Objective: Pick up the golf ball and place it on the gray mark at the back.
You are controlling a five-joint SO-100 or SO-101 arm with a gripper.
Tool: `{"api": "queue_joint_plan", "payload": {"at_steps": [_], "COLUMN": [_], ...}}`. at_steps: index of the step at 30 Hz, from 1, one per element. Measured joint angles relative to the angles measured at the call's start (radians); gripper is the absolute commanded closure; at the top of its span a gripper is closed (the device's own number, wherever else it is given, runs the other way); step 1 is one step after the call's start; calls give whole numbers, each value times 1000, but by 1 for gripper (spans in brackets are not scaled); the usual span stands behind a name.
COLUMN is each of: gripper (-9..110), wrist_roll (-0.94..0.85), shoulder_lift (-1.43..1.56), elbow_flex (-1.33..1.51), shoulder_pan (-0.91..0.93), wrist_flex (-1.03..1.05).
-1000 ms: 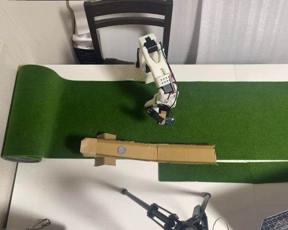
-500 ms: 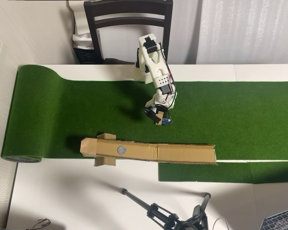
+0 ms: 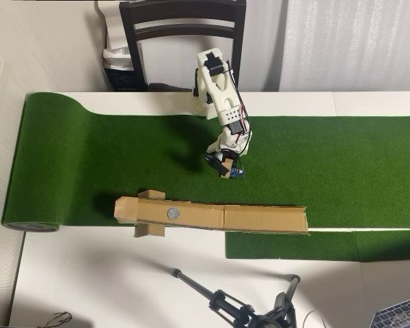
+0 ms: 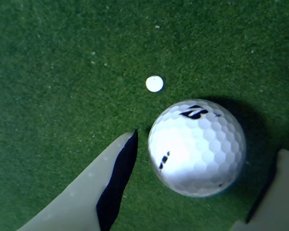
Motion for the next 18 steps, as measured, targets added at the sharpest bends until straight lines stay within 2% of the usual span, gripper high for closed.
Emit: {"api": "queue_joint_plan", "payload": {"at_steps": [4, 18], "gripper": [64, 64], "wrist_roll": [0, 0], "shoulder_lift": [0, 0], "elbow_flex": [0, 0], "shoulder_pan": [0, 0], "wrist_flex": [0, 0]}}
